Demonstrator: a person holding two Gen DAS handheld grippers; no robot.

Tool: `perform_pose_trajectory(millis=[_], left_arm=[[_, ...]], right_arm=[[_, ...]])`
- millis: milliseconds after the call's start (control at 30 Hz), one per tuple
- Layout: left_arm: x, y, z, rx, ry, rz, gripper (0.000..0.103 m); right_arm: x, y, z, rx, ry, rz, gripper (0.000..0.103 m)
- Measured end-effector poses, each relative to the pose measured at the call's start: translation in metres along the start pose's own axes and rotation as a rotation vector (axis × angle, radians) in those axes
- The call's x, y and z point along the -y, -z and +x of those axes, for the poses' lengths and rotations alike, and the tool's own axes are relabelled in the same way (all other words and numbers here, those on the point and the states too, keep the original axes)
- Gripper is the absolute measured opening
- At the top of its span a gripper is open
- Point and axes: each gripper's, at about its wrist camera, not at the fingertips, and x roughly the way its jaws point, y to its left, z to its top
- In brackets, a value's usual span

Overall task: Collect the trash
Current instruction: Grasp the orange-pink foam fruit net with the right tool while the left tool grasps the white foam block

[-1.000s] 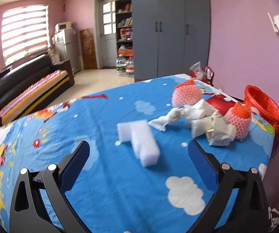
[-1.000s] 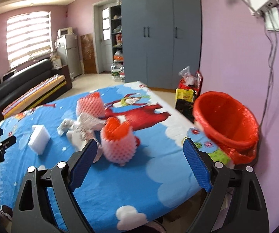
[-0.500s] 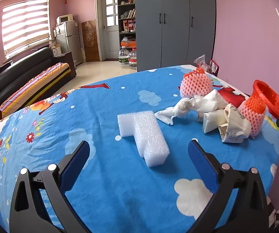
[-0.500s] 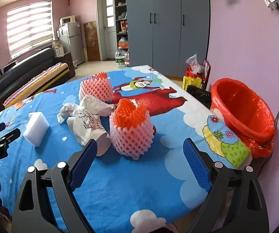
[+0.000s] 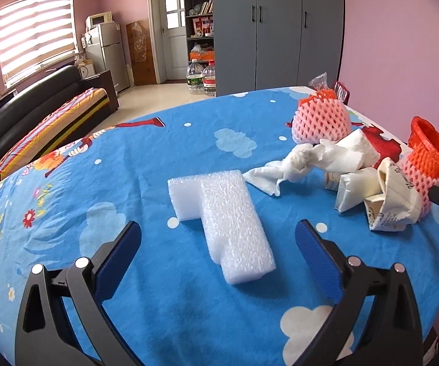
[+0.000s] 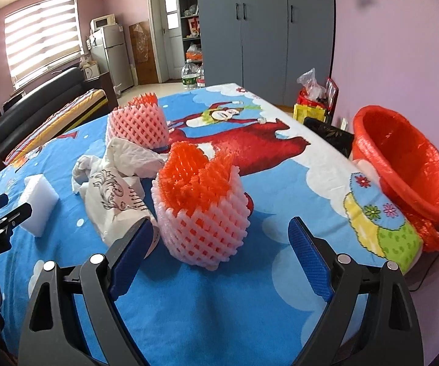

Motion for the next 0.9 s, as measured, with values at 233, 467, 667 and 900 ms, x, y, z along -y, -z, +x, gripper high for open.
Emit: perform_pose_trajectory(millis=[233, 467, 667, 900], left_arm=[[0.005, -0.003, 0.012, -0.017, 0.017, 0.010, 0.092], [0.008, -0.005, 0.020, -0.036, 0.046, 0.010, 0.071], [0.010, -0.002, 0.022, -0.063, 0.081, 0.007, 0.044], [0.012, 0.000, 0.011, -0.043, 0.096, 0.022, 0.036]], right_arm=[[0.000, -0.006, 0.021, -0.016, -0.017, -0.001, 0.085], [-0.001, -0.007, 0.029, -0.025, -0.050, -0.011, 0.078], [-0.003, -0.004, 0.029, -0.033, -0.105, -0.020, 0.060], [-0.006, -0.005, 0.013, 0.005, -0.106, -0.053, 0.045]])
